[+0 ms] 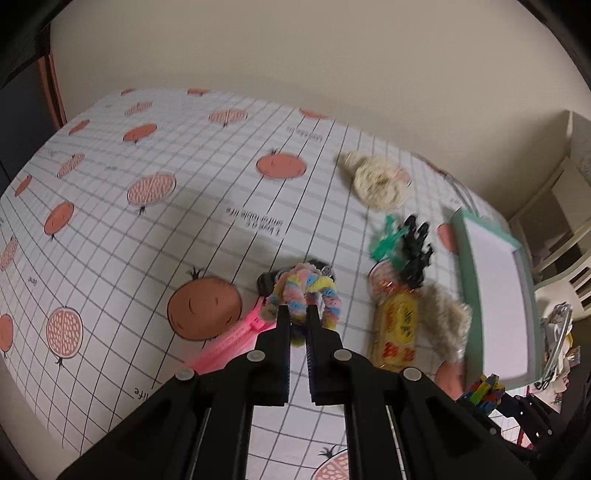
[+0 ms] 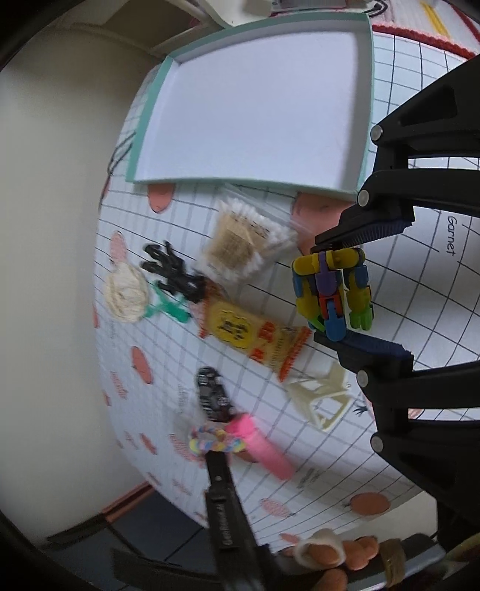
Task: Organize objects
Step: 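Carry the ring and block toy into the green tray with both grippers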
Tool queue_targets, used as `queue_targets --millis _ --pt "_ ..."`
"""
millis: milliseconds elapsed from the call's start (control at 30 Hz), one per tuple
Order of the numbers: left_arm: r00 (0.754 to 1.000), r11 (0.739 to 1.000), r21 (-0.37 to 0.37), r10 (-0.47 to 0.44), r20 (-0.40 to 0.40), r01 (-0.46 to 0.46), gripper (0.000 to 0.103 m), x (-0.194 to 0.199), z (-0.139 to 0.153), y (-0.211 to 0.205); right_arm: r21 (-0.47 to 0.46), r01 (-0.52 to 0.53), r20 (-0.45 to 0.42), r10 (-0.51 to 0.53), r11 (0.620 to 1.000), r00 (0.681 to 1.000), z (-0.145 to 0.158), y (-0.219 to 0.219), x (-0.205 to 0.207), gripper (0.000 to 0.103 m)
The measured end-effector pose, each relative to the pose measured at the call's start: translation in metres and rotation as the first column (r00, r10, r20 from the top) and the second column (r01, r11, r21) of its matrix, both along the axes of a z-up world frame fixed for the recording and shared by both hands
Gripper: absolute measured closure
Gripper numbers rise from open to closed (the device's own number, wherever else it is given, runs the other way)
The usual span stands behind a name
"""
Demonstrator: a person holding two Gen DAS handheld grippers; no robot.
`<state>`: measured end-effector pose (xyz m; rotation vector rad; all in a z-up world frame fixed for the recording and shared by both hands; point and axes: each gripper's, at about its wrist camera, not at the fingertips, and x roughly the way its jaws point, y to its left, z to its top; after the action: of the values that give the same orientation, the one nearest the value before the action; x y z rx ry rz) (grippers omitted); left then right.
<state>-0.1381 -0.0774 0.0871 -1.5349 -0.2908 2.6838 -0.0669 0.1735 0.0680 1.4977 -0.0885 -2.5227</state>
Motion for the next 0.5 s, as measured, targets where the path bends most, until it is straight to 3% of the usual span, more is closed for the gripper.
queue_targets --millis 500 --pt "0.988 0.995 0.047 -0.086 -0.132 0.093 0.096 -0.003 0.049 0.050 -0.066 0.128 -0.112 -0.134 0.990 0.985 0.044 0.051 -0.018 0.056"
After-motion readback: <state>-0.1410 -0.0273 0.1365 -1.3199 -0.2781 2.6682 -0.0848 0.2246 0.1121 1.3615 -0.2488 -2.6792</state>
